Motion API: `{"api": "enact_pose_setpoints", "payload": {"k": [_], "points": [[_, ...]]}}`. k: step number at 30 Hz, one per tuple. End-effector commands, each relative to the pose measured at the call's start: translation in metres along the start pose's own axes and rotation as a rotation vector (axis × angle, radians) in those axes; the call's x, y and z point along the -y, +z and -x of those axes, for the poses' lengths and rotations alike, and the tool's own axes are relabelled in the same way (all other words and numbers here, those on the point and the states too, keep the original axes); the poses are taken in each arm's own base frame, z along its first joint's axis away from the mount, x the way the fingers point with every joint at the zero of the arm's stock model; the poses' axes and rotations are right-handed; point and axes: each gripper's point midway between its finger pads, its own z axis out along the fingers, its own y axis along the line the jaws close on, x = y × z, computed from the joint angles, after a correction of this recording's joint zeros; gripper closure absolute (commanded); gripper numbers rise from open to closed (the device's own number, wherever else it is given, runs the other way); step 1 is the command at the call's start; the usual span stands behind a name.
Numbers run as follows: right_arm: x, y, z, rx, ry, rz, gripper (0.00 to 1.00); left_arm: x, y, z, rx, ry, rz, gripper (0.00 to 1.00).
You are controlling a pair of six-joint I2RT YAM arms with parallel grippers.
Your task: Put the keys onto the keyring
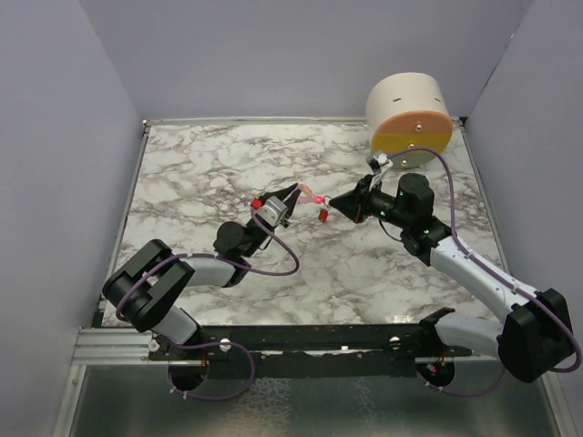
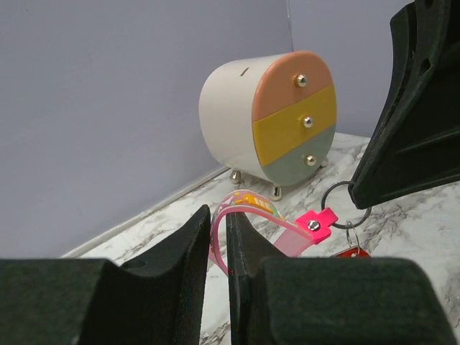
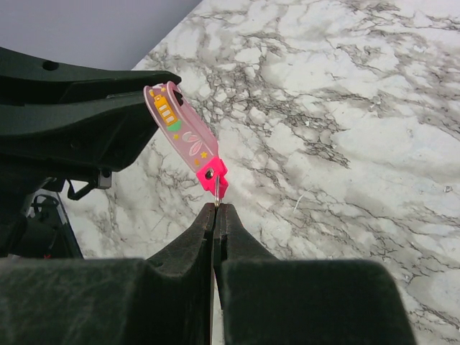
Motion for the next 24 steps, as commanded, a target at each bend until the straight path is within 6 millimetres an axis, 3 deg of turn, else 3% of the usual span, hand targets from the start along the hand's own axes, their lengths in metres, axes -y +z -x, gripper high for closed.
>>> {"api": "enact_pose_setpoints", "payload": {"k": [1,11,24], "points": [[0.003,0.001,0.008,0.019,-0.016,-0.021,0.99,-0.009,0.004,0.014,0.01,0.043,0.025,0.83],[0.005,0.006,0.0,-0.009,-0.012,-0.008,0.99,-0.015,0.013,0.039,0.058,0.064,0.039,0.83],[0.002,0.009,-0.003,-0.021,-0.026,0.026,0.99,0.003,0.041,0.064,0.132,0.021,-0.076,0.82]]}}
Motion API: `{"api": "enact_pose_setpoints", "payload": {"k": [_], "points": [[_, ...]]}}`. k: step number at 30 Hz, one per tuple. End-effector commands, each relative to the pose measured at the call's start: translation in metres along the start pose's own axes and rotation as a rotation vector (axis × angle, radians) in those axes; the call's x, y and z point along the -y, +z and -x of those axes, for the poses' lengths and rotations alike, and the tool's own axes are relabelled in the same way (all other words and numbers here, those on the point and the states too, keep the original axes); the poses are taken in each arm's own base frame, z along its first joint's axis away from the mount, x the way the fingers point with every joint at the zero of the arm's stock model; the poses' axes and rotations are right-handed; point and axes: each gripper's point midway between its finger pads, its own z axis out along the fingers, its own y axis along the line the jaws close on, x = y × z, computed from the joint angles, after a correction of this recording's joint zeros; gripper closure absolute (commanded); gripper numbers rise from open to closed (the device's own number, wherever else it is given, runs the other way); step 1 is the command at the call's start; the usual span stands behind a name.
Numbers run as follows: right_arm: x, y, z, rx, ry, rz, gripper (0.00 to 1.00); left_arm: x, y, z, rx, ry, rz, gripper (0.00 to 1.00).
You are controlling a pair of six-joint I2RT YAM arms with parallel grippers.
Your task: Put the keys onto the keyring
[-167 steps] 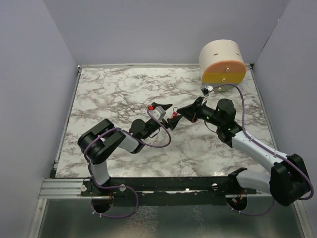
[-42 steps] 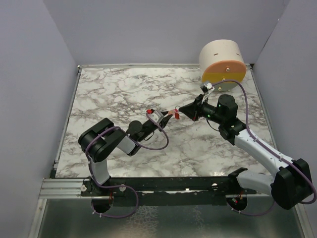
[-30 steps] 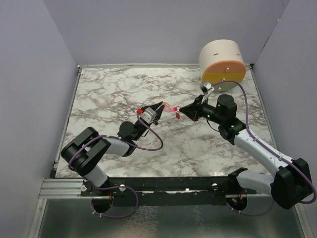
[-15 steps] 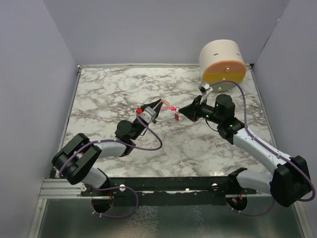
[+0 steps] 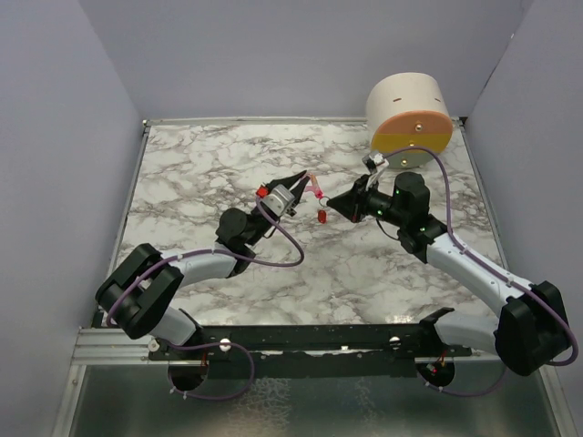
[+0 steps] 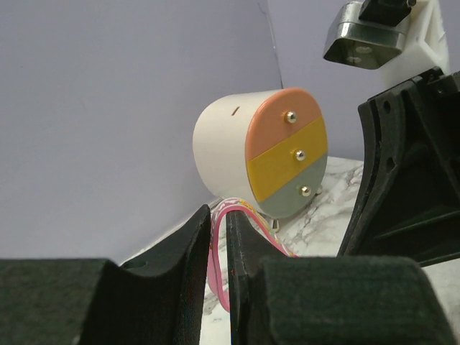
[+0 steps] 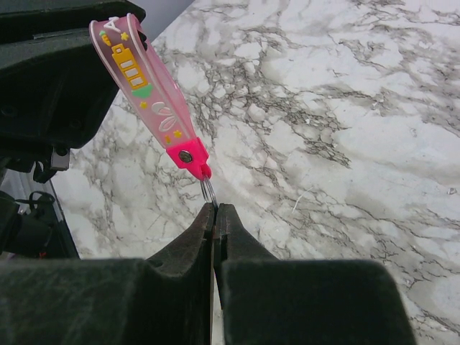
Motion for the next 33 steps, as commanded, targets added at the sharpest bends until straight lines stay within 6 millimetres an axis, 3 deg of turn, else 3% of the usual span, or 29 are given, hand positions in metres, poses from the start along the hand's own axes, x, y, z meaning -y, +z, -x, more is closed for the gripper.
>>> {"api": "enact_pose_setpoints", "payload": {"k": [1,12,13,16,19,29,33], "points": [[-0.003,0.002,0.005,0.001,-0.029,0.025,0.99,0.005,0.015,0.029,0.097,-0.022,-0.048,0.82],[-0.008,0.002,0.005,0.008,-0.033,0.051,0.99,0.028,0.02,0.041,0.139,-0.086,-0.18,0.82],[-0.007,0.002,0.005,0.006,-0.028,0.048,0.93,0.028,0.021,0.042,0.14,-0.089,-0.179,0.82],[0.001,0.001,0.007,-0.001,-0.009,-0.01,0.63,0.019,0.022,0.046,0.144,-0.08,-0.132,0.83],[0.009,-0.006,0.013,0.033,0.002,-0.081,0.49,0.01,0.022,0.05,0.137,-0.05,-0.092,0.82],[0.034,-0.035,0.032,0.11,0.03,-0.317,0.46,-0.001,0.02,0.049,0.083,0.008,-0.051,0.82],[0.034,-0.041,0.037,0.138,0.023,-0.334,0.46,-0.003,0.02,0.048,0.072,0.017,-0.041,0.83]]}}
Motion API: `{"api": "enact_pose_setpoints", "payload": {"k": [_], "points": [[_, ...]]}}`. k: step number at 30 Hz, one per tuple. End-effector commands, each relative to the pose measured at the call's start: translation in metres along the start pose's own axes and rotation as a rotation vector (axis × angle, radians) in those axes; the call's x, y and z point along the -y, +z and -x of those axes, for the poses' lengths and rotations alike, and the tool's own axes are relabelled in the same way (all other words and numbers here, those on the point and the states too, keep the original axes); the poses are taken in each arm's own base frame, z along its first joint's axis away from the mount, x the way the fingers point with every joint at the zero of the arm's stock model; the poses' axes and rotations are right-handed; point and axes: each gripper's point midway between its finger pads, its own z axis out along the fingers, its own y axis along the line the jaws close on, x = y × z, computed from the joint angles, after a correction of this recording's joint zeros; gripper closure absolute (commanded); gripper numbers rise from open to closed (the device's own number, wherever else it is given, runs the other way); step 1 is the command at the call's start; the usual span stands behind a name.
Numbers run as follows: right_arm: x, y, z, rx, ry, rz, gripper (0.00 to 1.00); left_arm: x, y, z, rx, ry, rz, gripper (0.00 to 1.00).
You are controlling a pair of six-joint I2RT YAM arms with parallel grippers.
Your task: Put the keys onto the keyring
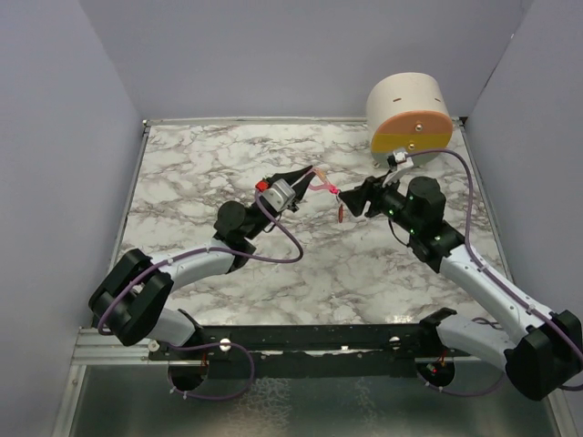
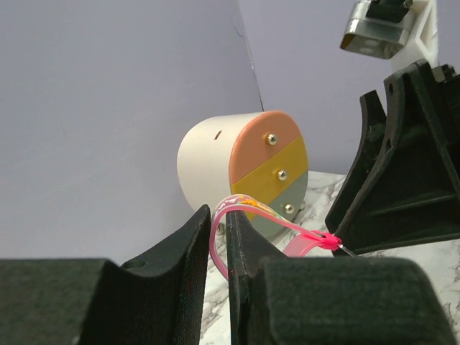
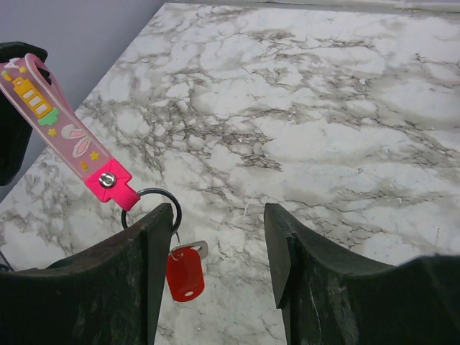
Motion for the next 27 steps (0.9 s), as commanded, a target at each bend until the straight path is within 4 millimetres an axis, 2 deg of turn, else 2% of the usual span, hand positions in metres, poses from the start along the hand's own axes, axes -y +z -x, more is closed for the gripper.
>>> {"api": "enact_pose_setpoints", "payload": {"k": [1,9,12,16,23,27], "points": [[0.01,-0.008,0.01,0.035,0.005,-0.074,0.46,-0.013,0.004,0.016,0.017,0.036,0.048,0.83],[-0.013,-0.016,0.018,0.076,-0.02,0.046,0.46,-0.014,0.006,0.006,-0.01,0.036,0.054,0.83],[-0.015,-0.017,0.02,0.089,-0.026,0.057,0.46,-0.014,0.007,0.0,-0.022,0.034,0.054,0.83],[-0.007,-0.016,0.019,0.08,-0.021,0.01,0.46,-0.015,0.009,-0.001,-0.029,0.03,0.058,0.83],[0.02,-0.021,0.021,0.1,0.017,-0.15,0.45,-0.02,0.005,-0.007,-0.064,0.045,0.089,0.84],[0.029,-0.027,0.025,0.122,0.032,-0.213,0.34,-0.027,0.0,-0.013,-0.092,0.05,0.131,0.84]]}}
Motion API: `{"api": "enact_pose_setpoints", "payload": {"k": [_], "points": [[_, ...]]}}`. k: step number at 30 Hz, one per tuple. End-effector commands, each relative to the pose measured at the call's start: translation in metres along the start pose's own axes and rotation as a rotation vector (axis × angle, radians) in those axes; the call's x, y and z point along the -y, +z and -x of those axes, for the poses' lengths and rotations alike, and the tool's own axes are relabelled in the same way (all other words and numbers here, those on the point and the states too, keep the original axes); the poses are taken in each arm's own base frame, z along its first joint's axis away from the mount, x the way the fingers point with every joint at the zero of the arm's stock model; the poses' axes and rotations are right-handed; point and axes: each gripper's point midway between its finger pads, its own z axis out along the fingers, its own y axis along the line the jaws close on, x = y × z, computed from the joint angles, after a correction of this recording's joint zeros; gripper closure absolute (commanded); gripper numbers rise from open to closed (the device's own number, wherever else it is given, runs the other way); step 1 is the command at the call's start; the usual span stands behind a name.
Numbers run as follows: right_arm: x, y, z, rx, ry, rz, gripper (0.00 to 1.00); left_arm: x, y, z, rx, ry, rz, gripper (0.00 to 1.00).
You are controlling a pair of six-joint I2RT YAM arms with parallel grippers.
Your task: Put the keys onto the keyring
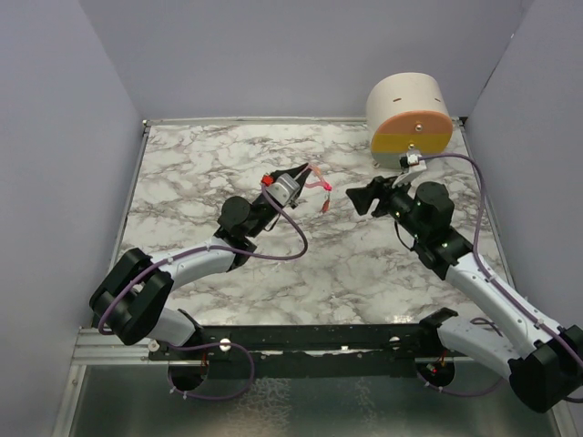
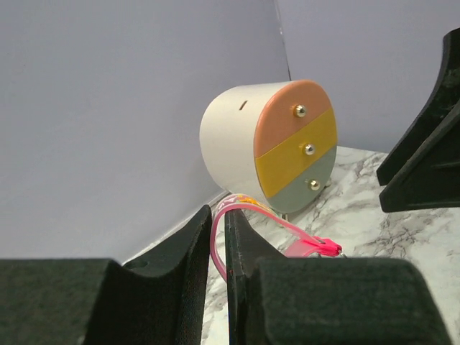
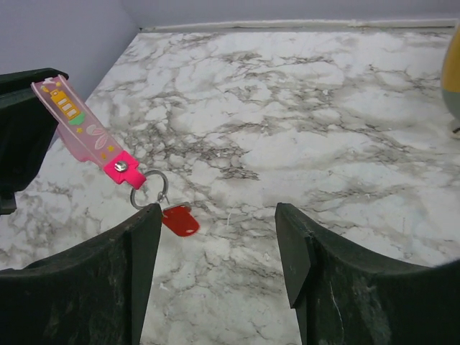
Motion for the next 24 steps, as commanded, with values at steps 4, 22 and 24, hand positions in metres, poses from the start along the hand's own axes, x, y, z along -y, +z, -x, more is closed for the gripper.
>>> {"api": "enact_pose_setpoints", "payload": {"k": [4,22,24], "points": [[0.021,-0.015,0.016,0.077,0.017,-0.134,0.28,-0.022,-0.002,0.0,-0.026,0.023,0.115,0.86],[0.024,-0.035,0.031,0.146,0.028,-0.173,0.22,-0.038,-0.011,-0.033,-0.149,0.027,0.221,0.91],[0.024,-0.038,0.033,0.156,0.028,-0.174,0.22,-0.038,-0.01,-0.033,-0.15,0.023,0.222,0.91]]}}
